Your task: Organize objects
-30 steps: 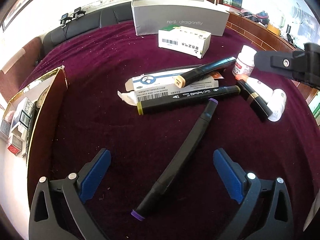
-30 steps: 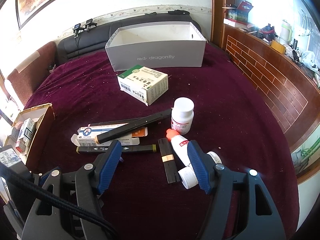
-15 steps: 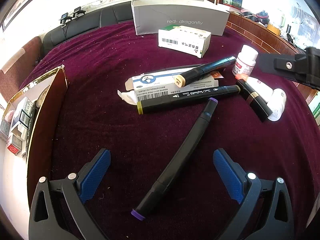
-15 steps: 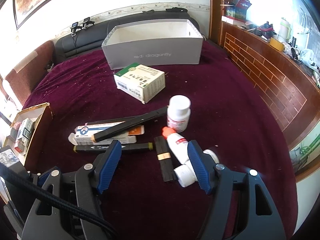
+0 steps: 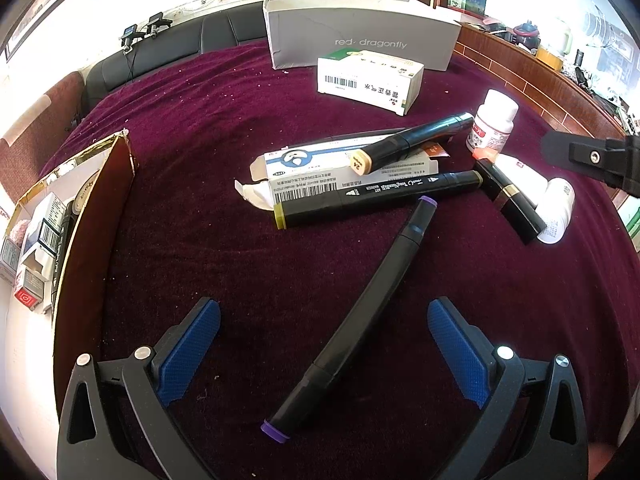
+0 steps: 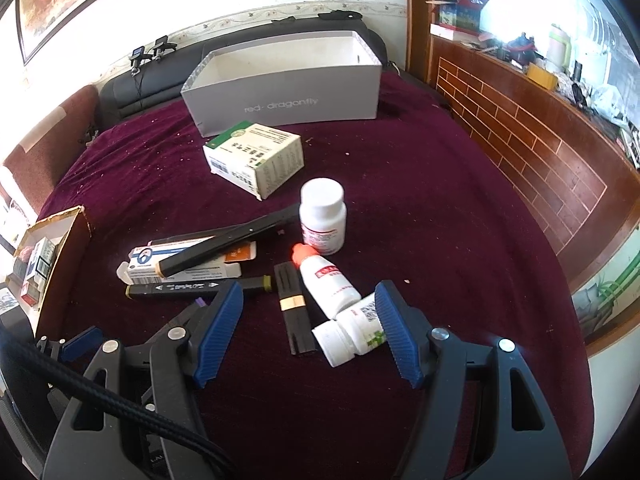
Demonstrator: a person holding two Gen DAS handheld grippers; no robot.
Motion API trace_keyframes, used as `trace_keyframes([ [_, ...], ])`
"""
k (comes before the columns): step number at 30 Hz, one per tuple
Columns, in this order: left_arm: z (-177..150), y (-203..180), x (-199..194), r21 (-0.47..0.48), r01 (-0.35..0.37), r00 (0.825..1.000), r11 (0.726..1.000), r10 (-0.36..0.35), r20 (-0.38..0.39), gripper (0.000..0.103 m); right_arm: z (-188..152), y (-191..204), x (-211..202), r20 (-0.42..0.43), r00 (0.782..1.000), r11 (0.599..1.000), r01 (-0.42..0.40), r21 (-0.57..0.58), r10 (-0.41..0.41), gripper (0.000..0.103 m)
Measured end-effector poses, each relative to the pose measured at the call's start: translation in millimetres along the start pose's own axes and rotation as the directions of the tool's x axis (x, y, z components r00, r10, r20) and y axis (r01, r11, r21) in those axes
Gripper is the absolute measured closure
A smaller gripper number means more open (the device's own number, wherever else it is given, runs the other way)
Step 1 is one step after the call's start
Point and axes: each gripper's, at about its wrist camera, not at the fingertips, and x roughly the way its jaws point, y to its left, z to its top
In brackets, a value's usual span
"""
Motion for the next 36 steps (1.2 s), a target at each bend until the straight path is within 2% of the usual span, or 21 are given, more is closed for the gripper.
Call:
trace_keyframes([
  [12,1.1,-6.2,0.0,0.030,0.015,1.000,0.999,-0.015,0.003,0.003,-5.1,-19.3,0.9,-0.022,1.000,1.000,-0.002,0.031,0.003,0.035],
  [22,1.4,-3.8,-0.8,0.015,0.009,1.000,1.000,-0.010,0.004,0.002,-8.3,-20.4,-2.7,-0.018,1.000,0.999,-0.012,0.036,0.012,0.035],
  [27,1.9,-1.0,-8.8,-0.002,-0.068,0.996,0.998,0.068,0.050,0.002,-10.2,-21.5,-4.1,-0.016,1.000,0.999,-0.011,0.040,0.012,0.035],
  [31,4.3,2.5,-20.7,-0.001,-0.155,0.981,0.988,0.154,0.115,0.002,-11.7,-24.7,-7.6,-0.012,1.000,0.999,-0.009,0.050,0.009,0.035],
  [36,4.9,6.9,-30.0,0.007,-0.189,0.971,0.982,0.186,0.153,0.002,-12.0,-25.2,-11.4,-0.010,1.000,0.998,-0.013,0.056,0.014,0.035],
])
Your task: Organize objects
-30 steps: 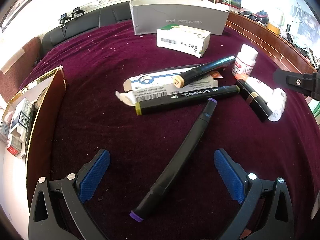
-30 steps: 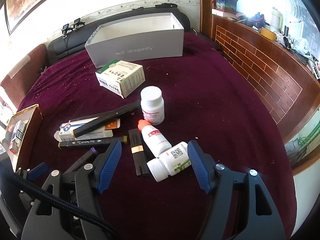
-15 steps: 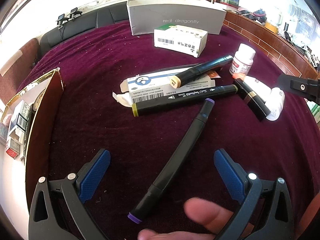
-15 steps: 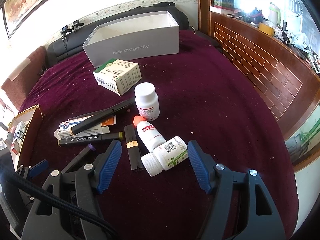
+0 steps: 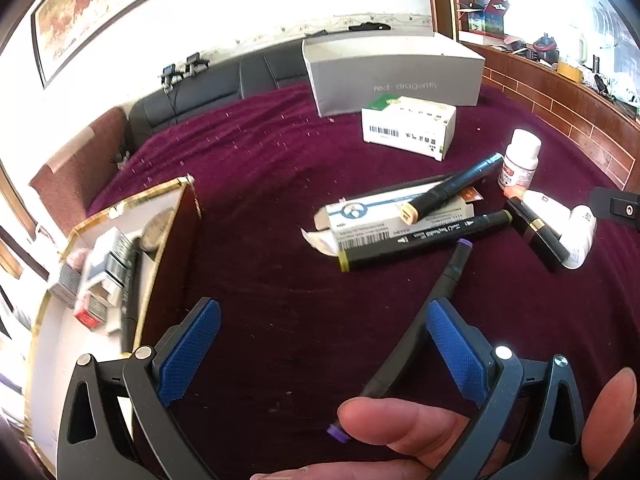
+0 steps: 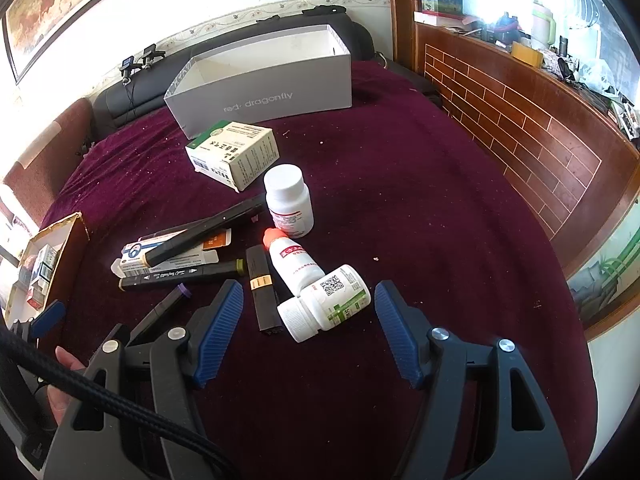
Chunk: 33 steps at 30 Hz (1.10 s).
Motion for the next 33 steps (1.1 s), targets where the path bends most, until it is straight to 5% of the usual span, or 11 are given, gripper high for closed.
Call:
trace_keyframes([
  [9,7.7,30.6,-12.9,-0.106,-0.026,0.999,0.994,0.029,0.029,0.002,0.0,8.7,-8.4,0.016,1.000,1.000,-0.013,-0.017,0.014,0.035],
  [33,9.9,31.4,-52.6,-0.075,-0.086,0.985,0.993,0.096,0.141,0.002,-2.5,27.0,-34.5,0.060,0.998,0.998,-0.031,-0.055,0.035,0.035],
])
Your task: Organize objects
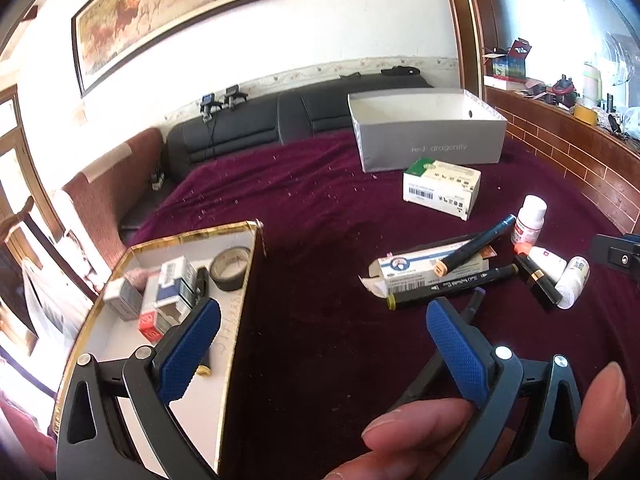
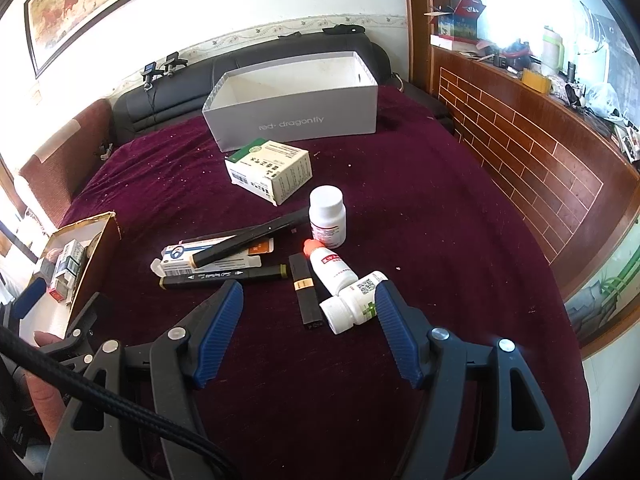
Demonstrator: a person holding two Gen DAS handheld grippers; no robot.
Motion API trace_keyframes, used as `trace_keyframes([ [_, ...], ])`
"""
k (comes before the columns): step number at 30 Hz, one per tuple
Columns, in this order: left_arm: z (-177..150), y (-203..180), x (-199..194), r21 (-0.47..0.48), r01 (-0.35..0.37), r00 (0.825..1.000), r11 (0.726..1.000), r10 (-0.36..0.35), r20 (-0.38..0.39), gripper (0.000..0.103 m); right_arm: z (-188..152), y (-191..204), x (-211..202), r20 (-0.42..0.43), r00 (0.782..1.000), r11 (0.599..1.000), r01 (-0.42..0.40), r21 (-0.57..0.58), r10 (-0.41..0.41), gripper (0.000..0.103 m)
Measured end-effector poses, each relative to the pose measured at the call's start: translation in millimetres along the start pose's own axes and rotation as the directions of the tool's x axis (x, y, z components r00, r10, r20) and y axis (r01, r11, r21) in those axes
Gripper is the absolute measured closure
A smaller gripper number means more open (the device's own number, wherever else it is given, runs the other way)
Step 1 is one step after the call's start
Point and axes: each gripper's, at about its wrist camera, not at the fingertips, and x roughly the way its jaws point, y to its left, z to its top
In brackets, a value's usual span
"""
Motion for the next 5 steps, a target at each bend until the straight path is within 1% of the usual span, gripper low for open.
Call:
trace_keyframes([
  [5,3.8,1.4,-11.6,0.038,-0.081,0.995,0.996,0.078,0.066,0.002,-0.6,5.0,-3.4,0.006,1.000,1.000,-0.005,-0.009,0.005,0.035],
])
